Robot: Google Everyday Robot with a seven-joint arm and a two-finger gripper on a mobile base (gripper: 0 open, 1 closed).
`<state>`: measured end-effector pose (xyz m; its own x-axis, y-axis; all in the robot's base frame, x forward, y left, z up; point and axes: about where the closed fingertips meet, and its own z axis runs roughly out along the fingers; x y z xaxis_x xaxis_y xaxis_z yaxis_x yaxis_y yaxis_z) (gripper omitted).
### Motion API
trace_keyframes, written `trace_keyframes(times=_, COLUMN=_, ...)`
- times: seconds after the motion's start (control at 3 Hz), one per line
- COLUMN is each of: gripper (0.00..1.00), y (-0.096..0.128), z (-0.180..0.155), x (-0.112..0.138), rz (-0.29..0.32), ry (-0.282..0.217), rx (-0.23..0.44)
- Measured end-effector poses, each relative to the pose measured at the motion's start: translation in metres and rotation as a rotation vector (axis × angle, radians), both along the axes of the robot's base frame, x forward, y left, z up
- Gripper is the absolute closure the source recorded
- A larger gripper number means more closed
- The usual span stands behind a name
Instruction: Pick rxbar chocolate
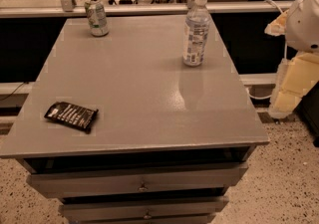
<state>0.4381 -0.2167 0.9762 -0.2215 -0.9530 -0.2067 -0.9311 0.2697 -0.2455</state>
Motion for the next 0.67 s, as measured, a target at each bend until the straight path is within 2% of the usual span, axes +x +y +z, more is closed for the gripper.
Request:
trace_keyframes(times=0.33, gripper=0.0, y=0.0, z=0.0, x=0.0, rz=0.0, ry=0.0, rx=0.0)
trace_keyframes(times=0.67, gripper=0.0, y=0.013, z=-0.006, x=0.006, rz=0.024, ry=-0.001, rx=0.043)
